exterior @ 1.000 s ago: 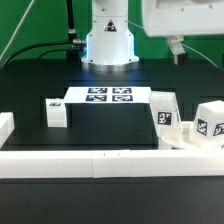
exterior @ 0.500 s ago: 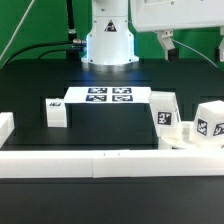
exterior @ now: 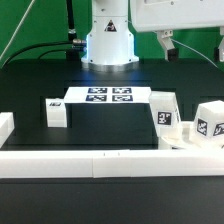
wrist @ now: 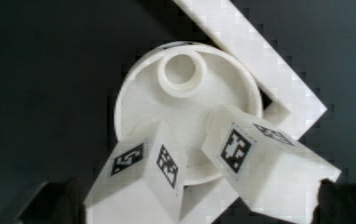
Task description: Assemble stool
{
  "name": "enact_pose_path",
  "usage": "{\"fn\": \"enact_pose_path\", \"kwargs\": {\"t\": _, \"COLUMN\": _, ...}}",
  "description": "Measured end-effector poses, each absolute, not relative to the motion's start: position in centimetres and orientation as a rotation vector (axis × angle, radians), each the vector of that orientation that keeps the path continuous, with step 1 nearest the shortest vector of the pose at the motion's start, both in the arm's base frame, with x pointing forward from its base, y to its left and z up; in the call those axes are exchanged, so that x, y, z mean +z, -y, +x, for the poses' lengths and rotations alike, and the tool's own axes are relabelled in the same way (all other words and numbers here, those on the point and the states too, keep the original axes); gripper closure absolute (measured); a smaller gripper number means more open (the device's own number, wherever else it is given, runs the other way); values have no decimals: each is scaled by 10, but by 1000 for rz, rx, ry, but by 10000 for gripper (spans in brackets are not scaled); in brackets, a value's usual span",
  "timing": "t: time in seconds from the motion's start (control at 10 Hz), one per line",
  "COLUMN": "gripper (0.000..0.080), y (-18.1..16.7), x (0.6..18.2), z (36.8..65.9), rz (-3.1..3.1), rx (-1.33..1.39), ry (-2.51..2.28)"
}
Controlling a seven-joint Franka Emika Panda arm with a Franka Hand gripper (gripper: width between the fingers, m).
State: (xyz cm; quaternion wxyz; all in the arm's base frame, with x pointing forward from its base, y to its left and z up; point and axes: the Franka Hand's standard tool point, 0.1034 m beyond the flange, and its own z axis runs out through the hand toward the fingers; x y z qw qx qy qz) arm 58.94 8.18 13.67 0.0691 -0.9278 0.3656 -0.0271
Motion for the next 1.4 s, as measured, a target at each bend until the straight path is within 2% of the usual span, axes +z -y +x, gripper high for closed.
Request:
{"fn": "enact_pose_path", "kwargs": {"t": 0.2, "gripper": 150, "y": -55, "x": 144, "z": 570, "rz": -2826, "rx": -67, "ry": -980}}
{"fn": "enact_pose_path", "kwargs": {"t": 0.4, "gripper": 150, "y": -41, "x": 152, "z": 567, "rz": -2875, "rx": -85, "ry": -799}}
{"fn": "enact_pose_path", "kwargs": {"t": 0.9, "gripper": 150, "y": -38, "x": 149, "z": 566, "rz": -2996, "rx": -123, "ry": -274}}
{"fn": "enact_pose_path", "kwargs": {"t": 1.4, "gripper": 150, "y": 45, "x": 110, "z": 529, "rz": -3037, "rx": -41, "ry": 421}}
